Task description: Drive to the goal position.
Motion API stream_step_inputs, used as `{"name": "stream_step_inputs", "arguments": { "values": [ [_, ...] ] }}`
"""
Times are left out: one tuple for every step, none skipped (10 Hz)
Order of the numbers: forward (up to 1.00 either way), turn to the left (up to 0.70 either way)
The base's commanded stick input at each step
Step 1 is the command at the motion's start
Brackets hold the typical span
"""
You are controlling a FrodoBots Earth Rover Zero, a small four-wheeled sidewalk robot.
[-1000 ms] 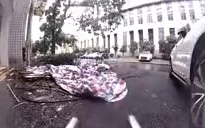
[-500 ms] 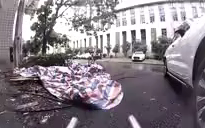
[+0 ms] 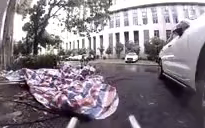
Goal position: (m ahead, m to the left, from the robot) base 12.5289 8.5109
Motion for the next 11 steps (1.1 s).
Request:
{"name": "stream_step_inputs", "arguments": {
  "values": [
    [0.45,-0.27],
    [0.45,-0.27],
    [0.45,-0.27],
    [0.45,-0.27],
    [0.45,-0.27],
    [0.45,-0.27],
    [0.45,-0.27],
    [0.45,-0.27],
    [0.45,-0.27],
    [0.45,-0.27],
    [0.45,-0.27]
  ]
}}
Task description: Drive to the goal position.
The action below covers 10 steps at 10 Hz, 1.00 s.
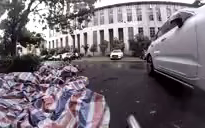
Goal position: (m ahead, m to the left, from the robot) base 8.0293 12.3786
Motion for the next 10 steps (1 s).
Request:
{"name": "stream_step_inputs", "arguments": {
  "values": [
    [0.45,-0.27],
    [0.45,-0.27],
    [0.45,-0.27],
    [0.45,-0.27],
    [0.45,0.00],
    [0.45,0.00],
    [0.45,0.00],
    [0.45,0.00],
    [0.45,0.00],
    [0.45,0.00]
  ]
}}
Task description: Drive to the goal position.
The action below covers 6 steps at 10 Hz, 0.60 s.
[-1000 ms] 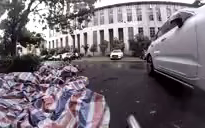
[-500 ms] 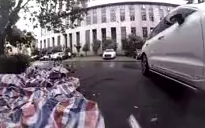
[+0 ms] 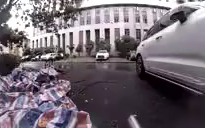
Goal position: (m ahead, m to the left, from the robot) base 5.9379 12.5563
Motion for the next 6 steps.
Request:
{"name": "stream_step_inputs", "arguments": {
  "values": [
    [0.45,0.00],
    [0.45,0.00],
    [0.45,0.00],
    [0.45,0.00],
    [0.45,0.00],
    [0.45,0.00]
  ]
}}
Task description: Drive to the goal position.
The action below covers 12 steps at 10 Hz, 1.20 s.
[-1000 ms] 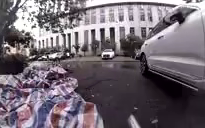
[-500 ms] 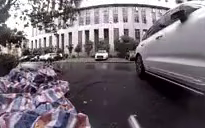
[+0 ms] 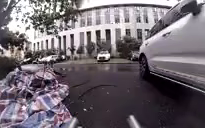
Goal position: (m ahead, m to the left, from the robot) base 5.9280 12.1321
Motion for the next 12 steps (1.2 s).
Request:
{"name": "stream_step_inputs", "arguments": {
  "values": [
    [0.45,0.00],
    [0.45,0.00],
    [0.45,0.00],
    [0.45,0.00],
    [0.45,0.00],
    [0.45,0.00],
    [0.45,0.00],
    [0.45,0.00],
    [0.45,0.00],
    [0.45,-0.27],
    [0.45,-0.27],
    [0.45,-0.27]
  ]
}}
